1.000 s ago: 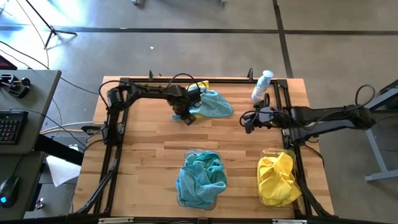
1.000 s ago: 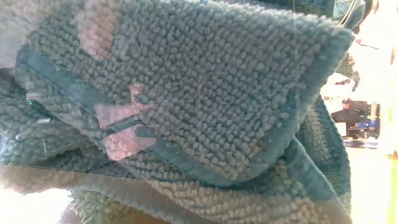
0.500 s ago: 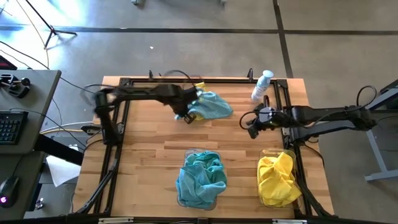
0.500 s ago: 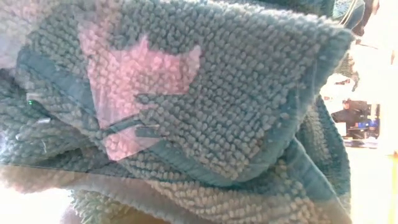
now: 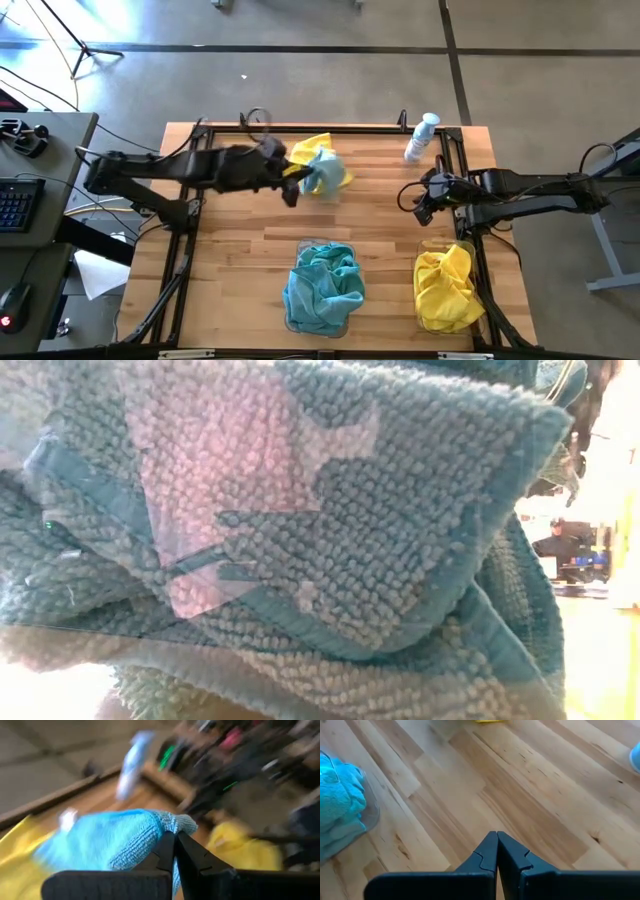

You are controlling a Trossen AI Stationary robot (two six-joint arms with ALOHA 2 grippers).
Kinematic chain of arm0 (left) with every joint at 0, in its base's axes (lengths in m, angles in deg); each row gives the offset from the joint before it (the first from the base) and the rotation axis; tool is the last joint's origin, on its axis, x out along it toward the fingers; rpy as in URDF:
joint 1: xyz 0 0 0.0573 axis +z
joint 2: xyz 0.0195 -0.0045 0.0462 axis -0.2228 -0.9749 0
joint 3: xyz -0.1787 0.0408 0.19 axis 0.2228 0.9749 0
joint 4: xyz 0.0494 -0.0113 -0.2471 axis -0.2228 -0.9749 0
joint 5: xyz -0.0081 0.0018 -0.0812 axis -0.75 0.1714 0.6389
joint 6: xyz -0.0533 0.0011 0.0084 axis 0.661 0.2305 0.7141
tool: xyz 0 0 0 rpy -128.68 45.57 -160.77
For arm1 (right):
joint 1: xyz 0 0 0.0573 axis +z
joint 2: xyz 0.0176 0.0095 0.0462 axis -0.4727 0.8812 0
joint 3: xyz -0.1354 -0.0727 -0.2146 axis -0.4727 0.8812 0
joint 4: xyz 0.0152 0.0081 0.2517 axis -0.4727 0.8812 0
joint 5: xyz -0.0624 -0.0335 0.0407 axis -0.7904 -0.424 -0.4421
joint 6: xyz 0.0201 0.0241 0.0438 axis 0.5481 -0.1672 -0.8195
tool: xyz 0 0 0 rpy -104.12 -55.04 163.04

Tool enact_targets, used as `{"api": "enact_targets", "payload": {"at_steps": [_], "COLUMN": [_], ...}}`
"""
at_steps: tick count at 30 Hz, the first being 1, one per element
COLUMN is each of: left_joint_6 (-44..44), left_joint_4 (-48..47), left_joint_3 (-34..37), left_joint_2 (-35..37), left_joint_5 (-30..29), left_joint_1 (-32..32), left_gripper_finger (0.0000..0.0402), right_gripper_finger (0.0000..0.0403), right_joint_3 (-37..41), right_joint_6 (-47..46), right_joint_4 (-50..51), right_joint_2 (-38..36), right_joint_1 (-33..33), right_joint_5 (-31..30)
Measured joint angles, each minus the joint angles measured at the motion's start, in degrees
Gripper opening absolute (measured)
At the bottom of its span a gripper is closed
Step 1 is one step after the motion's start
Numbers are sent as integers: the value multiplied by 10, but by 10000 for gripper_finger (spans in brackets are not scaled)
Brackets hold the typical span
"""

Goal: Sort microfiber towel by color & place in baskets
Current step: Put the blue towel into the left transparent bin

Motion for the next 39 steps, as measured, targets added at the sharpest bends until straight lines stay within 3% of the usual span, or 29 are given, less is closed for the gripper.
{"api": "enact_targets", "payload": {"at_steps": [8,16,21,26,36,39], "left_joint_6": [-56,-58,-119,-162,-161,-181], "left_joint_4": [171,215,304,377,424,455], "left_joint_3": [0,-1,-1,-1,-1,-1], "left_joint_2": [4,4,-2,-23,-51,-52], "left_joint_5": [-108,-227,-272,-274,-253,-224], "left_joint_1": [-145,-286,-357,-386,-388,-388], "left_gripper_finger": [0,0,0,0,0,0], "right_gripper_finger": [0,0,0,0,0,0], "right_joint_3": [0,0,0,0,0,0], "right_joint_6": [30,31,31,30,29,29], "right_joint_4": [1,5,5,5,5,5], "right_joint_2": [2,2,2,2,2,2], "right_joint_1": [0,0,0,0,0,0], "right_joint_5": [2,7,10,12,12,12]}}
